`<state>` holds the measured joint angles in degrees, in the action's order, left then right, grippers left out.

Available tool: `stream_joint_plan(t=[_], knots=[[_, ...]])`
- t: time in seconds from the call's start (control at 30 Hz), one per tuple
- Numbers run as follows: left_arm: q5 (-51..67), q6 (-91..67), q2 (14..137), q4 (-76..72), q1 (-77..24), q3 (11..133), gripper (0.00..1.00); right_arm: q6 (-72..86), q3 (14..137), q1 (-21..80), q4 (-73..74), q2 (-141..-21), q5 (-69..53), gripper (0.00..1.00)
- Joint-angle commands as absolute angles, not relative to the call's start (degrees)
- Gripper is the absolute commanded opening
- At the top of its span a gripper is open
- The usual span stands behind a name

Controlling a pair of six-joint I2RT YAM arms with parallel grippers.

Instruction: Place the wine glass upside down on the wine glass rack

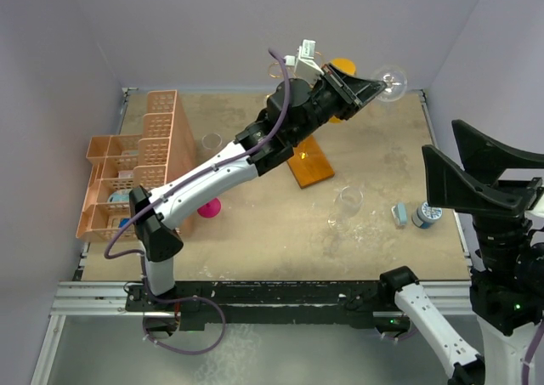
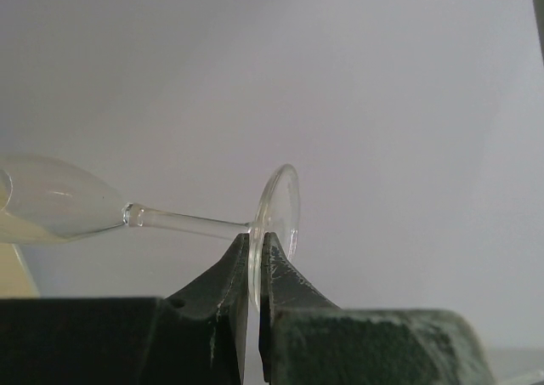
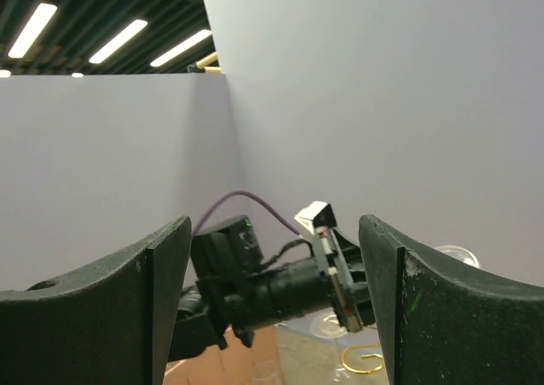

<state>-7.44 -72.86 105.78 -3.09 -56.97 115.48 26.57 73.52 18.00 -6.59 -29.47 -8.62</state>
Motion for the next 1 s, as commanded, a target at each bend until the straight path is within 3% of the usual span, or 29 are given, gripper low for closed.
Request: stream_joint_plan(t=[0.0,0.97], knots=[[-5.78,-73.56,107.21,-4.36,-55.81,116.73,0.00,32.55,71.63,18.20,-14.00,-28.33,-10.56,0.80],[-12.46,-75.23,116.38,6.60,-50.64,124.91,0.00,35.55,67.65,18.24,-15.72,-28.51,-2.73,0.77]])
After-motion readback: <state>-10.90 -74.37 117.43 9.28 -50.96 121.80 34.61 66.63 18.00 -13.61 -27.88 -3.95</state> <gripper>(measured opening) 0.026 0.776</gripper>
